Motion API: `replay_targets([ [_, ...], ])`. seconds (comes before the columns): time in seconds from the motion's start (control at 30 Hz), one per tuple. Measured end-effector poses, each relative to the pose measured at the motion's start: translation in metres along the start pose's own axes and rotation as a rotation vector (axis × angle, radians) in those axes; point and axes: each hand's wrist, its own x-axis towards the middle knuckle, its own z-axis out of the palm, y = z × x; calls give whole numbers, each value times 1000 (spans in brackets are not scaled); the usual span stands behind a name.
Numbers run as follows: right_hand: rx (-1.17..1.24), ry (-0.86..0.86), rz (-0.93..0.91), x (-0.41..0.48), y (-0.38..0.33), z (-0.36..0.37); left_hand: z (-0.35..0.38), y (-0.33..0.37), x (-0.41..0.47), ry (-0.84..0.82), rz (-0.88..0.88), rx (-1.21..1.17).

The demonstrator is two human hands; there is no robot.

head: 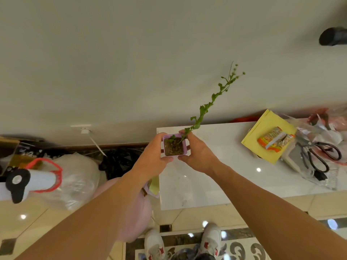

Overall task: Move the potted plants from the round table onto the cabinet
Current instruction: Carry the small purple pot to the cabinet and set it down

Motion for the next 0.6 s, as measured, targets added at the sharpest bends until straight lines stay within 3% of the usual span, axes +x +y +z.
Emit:
replay_targets([
  [0.6, -134, 25, -79, 53, 14, 19, -4, -34, 48, 42, 5, -24],
])
